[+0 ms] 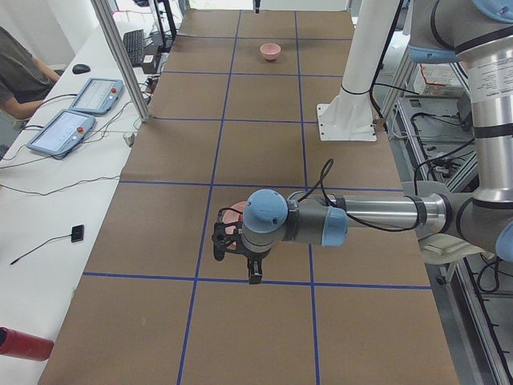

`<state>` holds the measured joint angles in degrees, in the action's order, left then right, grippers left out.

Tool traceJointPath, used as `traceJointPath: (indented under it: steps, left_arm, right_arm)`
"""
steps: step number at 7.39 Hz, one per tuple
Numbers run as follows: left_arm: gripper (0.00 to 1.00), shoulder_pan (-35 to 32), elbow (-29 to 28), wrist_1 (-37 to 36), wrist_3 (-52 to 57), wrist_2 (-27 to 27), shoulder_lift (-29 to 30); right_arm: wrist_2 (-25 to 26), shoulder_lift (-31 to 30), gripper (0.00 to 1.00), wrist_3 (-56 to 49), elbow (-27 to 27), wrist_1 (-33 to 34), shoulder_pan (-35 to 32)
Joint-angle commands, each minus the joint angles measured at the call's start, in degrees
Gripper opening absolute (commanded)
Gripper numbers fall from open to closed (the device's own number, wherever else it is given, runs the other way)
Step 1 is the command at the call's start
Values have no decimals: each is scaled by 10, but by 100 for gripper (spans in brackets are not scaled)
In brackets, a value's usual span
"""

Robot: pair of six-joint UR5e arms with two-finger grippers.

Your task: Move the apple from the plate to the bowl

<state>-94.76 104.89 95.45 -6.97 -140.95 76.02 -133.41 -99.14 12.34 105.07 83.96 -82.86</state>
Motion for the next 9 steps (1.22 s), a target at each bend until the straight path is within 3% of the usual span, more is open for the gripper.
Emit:
traceJointPath:
  steps: [1, 9]
  left_arm:
    - [98, 0, 20, -3, -1, 1, -3]
    - [98, 0, 19, 3, 6, -1, -17]
  right_arm:
    - [0, -4, 100, 1, 1, 0, -3]
    - [-3, -2, 100, -1, -16, -6, -2]
